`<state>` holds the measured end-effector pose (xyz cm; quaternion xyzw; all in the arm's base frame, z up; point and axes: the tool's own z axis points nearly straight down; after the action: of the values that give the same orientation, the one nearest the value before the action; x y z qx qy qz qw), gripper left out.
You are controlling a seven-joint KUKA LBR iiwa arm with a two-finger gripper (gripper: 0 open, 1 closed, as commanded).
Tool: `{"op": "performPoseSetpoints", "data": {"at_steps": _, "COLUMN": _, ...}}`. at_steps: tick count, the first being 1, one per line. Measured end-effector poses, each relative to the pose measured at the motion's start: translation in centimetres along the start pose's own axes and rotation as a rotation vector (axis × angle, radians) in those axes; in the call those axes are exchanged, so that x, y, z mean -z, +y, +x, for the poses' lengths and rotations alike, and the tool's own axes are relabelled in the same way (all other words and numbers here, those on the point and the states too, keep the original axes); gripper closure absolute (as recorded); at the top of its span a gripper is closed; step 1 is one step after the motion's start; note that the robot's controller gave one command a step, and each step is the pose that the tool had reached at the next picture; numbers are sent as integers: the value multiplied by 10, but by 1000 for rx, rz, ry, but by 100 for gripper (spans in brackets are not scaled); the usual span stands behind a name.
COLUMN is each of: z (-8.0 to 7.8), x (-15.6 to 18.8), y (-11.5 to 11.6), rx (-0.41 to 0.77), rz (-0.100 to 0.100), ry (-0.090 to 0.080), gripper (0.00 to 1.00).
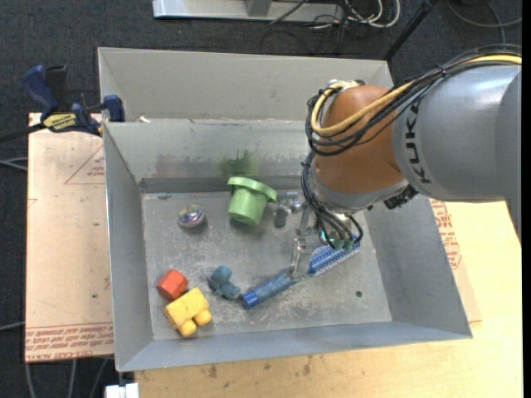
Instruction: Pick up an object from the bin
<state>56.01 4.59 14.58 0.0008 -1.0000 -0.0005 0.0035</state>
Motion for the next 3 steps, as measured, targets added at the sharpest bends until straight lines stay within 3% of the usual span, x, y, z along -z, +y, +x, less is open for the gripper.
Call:
{"op": "performPoseSetpoints", "data": {"at_steps": 1, "z": 39, "x": -81, "y": 1, "rx": -42, "rz": 0, "ry": 2, "gripper": 0}}
{"op": "performPoseSetpoints", "data": {"at_steps": 2, "z": 35, "x": -76, "y": 1, "rx": -44, "rz": -1, "ry": -8, "gripper": 100}}
{"op": "performPoseSetpoints", "data": {"at_steps": 3, "z": 44, "x": 42, "y": -27, "rx": -56, "rz": 0, "ry": -16, "gripper": 100}}
